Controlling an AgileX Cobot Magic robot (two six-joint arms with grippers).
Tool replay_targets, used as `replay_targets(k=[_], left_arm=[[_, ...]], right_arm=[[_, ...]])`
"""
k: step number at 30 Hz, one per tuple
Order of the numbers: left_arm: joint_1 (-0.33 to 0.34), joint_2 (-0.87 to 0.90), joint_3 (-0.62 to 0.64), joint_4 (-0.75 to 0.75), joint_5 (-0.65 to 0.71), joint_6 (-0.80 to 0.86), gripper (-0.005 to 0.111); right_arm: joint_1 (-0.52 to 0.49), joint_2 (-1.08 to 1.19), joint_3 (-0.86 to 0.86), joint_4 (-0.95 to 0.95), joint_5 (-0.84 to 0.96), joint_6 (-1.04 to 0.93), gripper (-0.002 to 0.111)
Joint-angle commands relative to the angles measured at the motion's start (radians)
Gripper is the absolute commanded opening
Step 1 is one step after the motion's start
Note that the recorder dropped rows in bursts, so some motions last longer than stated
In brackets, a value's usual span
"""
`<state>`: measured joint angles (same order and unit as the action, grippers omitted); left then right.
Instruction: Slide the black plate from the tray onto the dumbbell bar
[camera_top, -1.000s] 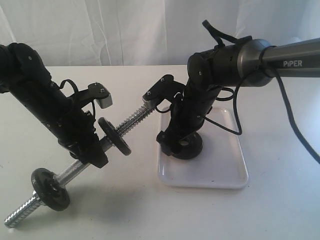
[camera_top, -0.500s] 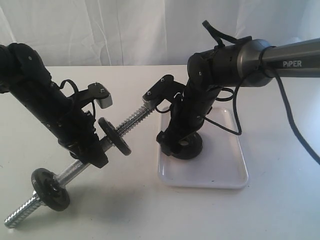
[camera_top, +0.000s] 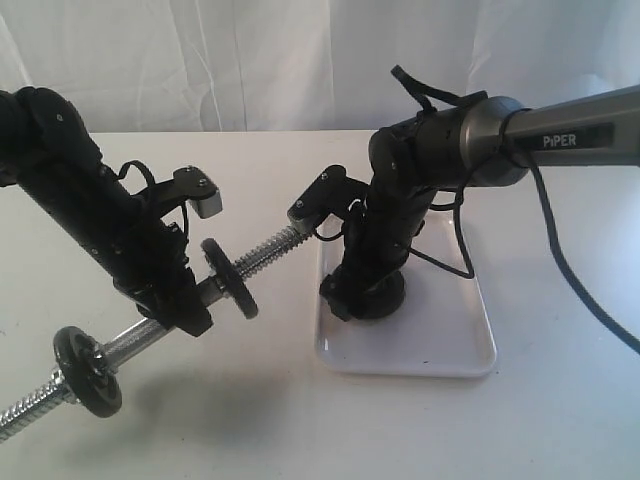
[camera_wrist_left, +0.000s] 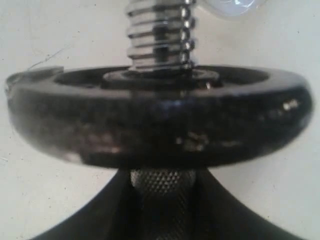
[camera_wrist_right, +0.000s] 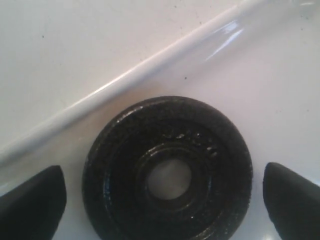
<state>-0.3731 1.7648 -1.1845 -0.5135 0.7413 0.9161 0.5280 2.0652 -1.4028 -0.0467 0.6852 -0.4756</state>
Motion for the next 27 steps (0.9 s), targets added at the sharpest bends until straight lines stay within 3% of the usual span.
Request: replay_targets(k=[1,27], left_arm=[[0.0,-0.063,-0.034,-0.159,0.045,0.004,0.0],[0.0,-0.063,-0.034,-0.159,0.045,0.0,0.0]], right_arm=[[0.0,0.01,0.008,-0.059,0.019,-0.003,0.105],[0.0,0.059,0.008,-0.058,0.028,0.008,0.105]])
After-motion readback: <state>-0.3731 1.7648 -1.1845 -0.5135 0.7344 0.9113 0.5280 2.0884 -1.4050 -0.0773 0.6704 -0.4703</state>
